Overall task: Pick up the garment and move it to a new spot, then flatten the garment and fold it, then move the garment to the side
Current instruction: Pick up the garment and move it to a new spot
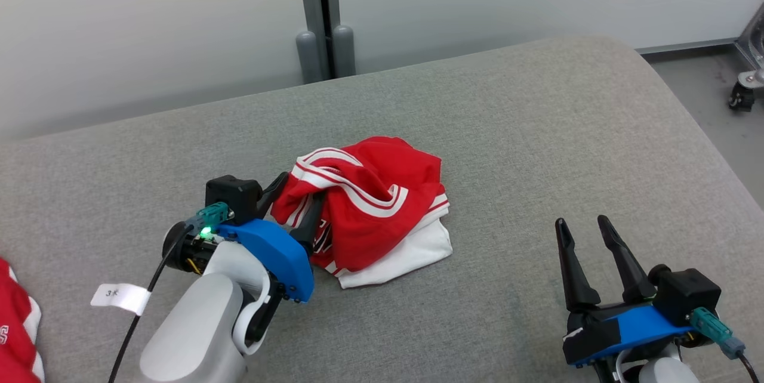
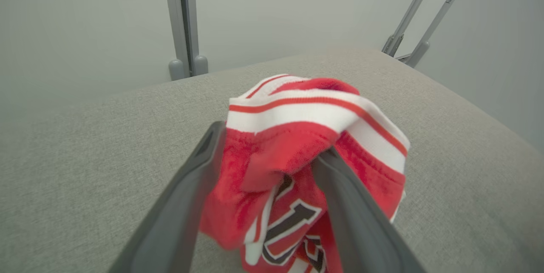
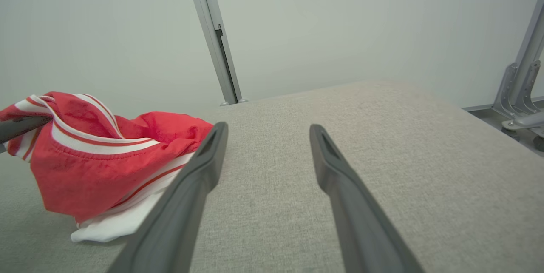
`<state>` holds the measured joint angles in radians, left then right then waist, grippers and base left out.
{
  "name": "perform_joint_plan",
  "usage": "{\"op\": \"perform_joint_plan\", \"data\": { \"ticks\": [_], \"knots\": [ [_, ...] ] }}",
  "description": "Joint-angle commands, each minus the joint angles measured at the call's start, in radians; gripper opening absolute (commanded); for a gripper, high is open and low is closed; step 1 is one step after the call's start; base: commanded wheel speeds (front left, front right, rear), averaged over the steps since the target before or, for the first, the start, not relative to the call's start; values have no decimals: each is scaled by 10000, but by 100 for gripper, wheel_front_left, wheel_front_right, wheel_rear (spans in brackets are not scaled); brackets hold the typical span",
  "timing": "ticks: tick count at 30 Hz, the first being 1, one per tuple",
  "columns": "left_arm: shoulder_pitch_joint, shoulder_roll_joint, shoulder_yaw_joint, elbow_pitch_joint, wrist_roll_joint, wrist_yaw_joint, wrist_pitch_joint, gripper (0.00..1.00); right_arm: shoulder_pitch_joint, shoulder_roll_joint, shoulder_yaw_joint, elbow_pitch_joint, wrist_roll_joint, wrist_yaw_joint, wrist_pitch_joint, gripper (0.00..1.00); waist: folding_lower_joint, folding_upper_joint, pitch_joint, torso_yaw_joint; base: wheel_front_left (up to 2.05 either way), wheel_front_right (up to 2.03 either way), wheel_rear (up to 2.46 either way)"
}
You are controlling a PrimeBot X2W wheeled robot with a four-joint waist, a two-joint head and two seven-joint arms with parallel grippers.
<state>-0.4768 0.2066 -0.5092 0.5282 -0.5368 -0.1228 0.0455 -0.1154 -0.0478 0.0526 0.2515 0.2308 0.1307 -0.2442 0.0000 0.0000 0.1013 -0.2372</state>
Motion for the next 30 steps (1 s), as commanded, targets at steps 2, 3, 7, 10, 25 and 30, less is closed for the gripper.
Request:
{"op": "perform_joint_plan", "data": {
  "ticks": [2,3,7,10,25,30],
  "knots": [
    [100,-193,98,207,-126,59,-500,100,106,-44,-96,-42,-70,1,33,100,0,0,-59,165,0,0,0],
    [156,-236,162,256,-106,87,-808,100,171,-44,-154,-59,-112,1,59,100,0,0,-107,265,0,0,0],
    [507,-307,324,209,-178,125,-1686,100,307,-44,-291,-199,-210,1,185,100,0,0,-269,646,0,0,0],
    [897,-243,397,-17,-261,163,-2050,100,439,-46,-423,-311,-283,1,293,100,0,0,-393,942,0,0,0],
    [3520,272,2104,-2476,328,1375,-3111,100,832,-46,-772,-705,-373,1,643,100,0,0,-776,1756,0,0,0],
    [4165,378,2792,-2946,866,1463,-3118,100,907,-45,-847,-734,-368,1,688,100,0,0,-801,1937,0,0,0]
  ]
}}
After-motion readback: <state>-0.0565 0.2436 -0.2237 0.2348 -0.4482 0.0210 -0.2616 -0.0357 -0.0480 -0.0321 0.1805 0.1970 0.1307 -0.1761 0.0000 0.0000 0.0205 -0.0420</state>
